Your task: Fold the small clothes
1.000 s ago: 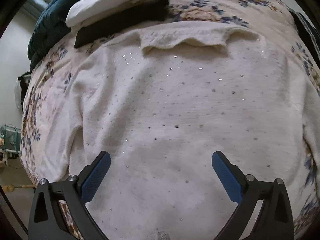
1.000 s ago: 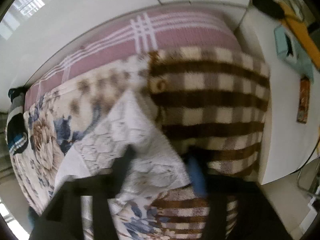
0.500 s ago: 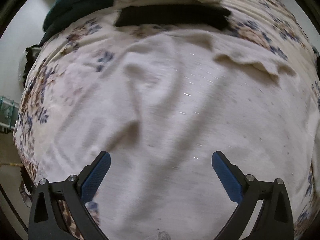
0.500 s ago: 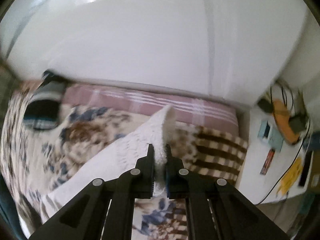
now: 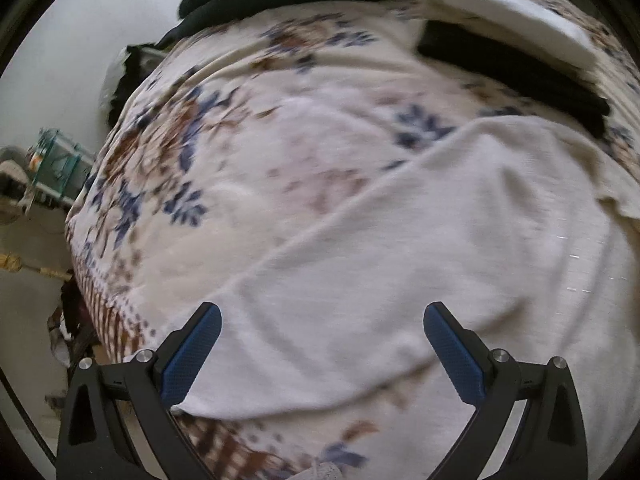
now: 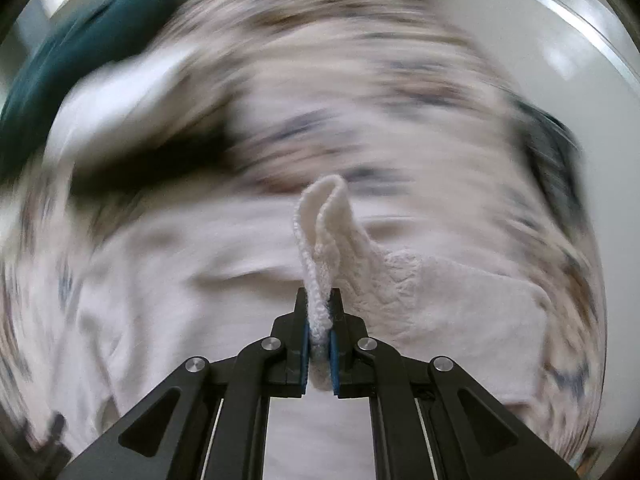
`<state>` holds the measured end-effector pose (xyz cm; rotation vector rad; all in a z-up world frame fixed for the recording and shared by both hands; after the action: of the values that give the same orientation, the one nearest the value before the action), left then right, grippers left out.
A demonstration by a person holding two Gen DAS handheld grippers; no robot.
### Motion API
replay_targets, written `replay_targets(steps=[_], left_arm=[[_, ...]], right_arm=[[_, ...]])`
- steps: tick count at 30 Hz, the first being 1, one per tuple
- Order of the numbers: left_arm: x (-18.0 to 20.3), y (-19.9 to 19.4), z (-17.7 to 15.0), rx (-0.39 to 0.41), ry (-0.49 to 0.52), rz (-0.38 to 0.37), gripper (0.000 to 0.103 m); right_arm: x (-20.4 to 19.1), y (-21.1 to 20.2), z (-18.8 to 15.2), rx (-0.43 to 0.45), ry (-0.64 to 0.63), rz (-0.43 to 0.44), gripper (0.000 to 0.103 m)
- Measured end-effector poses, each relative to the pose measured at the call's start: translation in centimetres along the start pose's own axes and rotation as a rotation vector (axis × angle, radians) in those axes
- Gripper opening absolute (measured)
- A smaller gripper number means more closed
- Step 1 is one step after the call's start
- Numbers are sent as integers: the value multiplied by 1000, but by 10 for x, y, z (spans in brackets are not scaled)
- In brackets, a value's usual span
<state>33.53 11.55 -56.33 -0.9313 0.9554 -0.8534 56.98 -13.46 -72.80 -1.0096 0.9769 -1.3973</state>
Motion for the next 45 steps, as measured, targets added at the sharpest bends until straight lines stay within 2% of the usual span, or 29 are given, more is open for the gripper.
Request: replay_targets(steps=[1, 5, 8, 10, 12, 13, 14, 16, 19, 21, 22, 26, 30, 32, 33, 34, 35, 36, 37, 39, 42, 43, 45], left_arm=[[-9, 6, 0, -9, -13, 7, 103], [-33, 17, 3, -11, -48, 20, 103], [-46, 23, 4, -16, -68, 24, 103], [-54, 26, 3, -25, -80, 22, 103], [-70, 24, 0, -26, -110, 16, 103], [-78, 22, -3, -29, -124, 17, 103], [-90, 20, -8, -41, -147, 16, 103], [-116, 15, -21, -63, -196, 20, 103], [-150, 12, -45, -111, -263, 34, 103], [-174, 15, -69, -163, -336, 23, 103], [-184, 19, -82, -190, -380, 7, 103], [-213, 57, -138, -336, -589, -114, 103], [-217, 91, -152, -390, -793, -269, 101], [-216, 110, -150, -389, -878, -318, 92], [-216, 116, -149, -394, -909, -320, 76], [-217, 119, -146, -385, -939, -325, 55], [-220, 119, -142, -359, -966, -323, 45], [-223, 116, -137, -328, -978, -322, 24], [-226, 112, -131, -294, -980, -321, 9], [-231, 101, -117, -245, -947, -295, 9], [-228, 83, -95, -189, -851, -255, 8], [-224, 75, -87, -167, -813, -239, 8], [-217, 56, -60, -107, -721, -204, 8]], right_arm=[[-47, 15, -3, -16, -91, 16, 8], [-136, 30, -19, -29, -216, 95, 8], [-164, 38, -32, -65, -247, 103, 8], [-173, 46, -38, -115, -246, 120, 13], [-166, 41, -45, -165, -191, 233, 32], [-157, 35, -49, -191, -147, 299, 60], [-144, 26, -55, -215, -95, 360, 72], [-113, 7, -62, -216, -25, 408, 73], [-49, -12, -81, -222, 62, 364, 74], [2, -23, -99, -238, 132, 293, 74], [21, -22, -98, -243, 155, 266, 74], [106, -18, -135, -308, 311, 166, 74], [138, -9, -159, -360, 429, 142, 74], [140, -5, -169, -373, 466, 151, 74], [138, -3, -172, -376, 467, 148, 74], [136, -1, -173, -379, 464, 141, 74], [134, 0, -174, -379, 457, 136, 74], [131, 2, -174, -373, 452, 137, 74], [127, 2, -171, -365, 441, 136, 74], [119, 1, -163, -346, 379, 79, 74], [114, 2, -149, -306, 246, -75, 74], [113, 3, -144, -296, 223, -95, 74], [113, 3, -135, -282, 228, -86, 82]])
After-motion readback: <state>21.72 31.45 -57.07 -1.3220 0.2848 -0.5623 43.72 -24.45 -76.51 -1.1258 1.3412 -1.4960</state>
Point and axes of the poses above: each gripper's, at about its wrist camera, not at the fingertips, and y roughly the way its jaws point, x to its right, z to its top, the point moved 6 cm from there along y, roughly the way its jaws point, and after that the axes turned 1 degree about z, right-handed, at the moved point
